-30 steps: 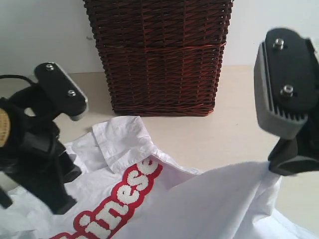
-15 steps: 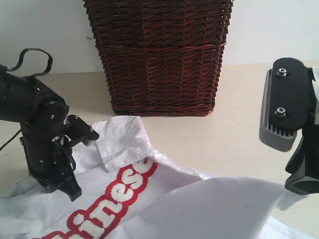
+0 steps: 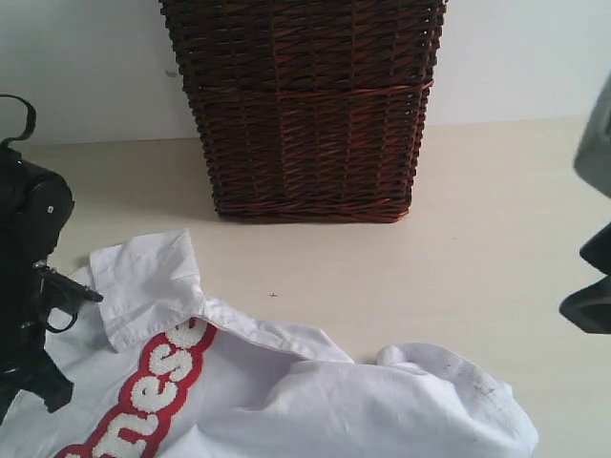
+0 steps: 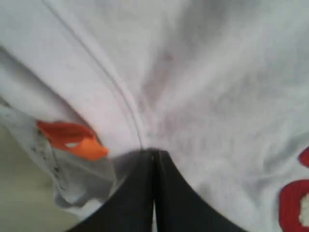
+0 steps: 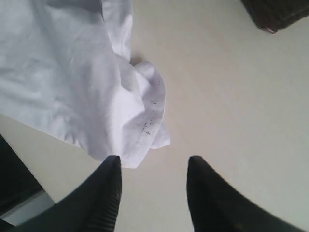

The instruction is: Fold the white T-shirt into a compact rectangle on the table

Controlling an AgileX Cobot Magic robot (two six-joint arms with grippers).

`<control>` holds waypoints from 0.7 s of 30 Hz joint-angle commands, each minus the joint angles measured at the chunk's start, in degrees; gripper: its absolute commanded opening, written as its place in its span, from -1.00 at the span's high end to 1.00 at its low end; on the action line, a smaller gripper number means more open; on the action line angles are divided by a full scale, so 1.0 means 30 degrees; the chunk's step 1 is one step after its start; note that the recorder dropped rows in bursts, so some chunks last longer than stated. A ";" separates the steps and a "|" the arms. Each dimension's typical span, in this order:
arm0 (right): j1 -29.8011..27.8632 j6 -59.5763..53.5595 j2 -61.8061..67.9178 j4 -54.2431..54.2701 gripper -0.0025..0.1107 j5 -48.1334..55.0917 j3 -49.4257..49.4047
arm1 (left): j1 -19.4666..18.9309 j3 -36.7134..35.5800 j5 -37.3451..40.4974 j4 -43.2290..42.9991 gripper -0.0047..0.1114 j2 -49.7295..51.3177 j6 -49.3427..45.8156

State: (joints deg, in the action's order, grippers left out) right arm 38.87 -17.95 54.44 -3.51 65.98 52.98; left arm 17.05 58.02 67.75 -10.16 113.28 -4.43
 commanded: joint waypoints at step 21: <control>-0.0103 -0.0116 0.4128 0.0296 0.19 -0.3610 0.0041 | 0.3216 -0.0846 -1.3863 0.0537 0.24 -0.2772 -0.4249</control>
State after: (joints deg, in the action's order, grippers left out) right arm 38.87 -17.84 66.90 -3.06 55.83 52.98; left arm 26.31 55.61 28.97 -5.23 104.84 -20.61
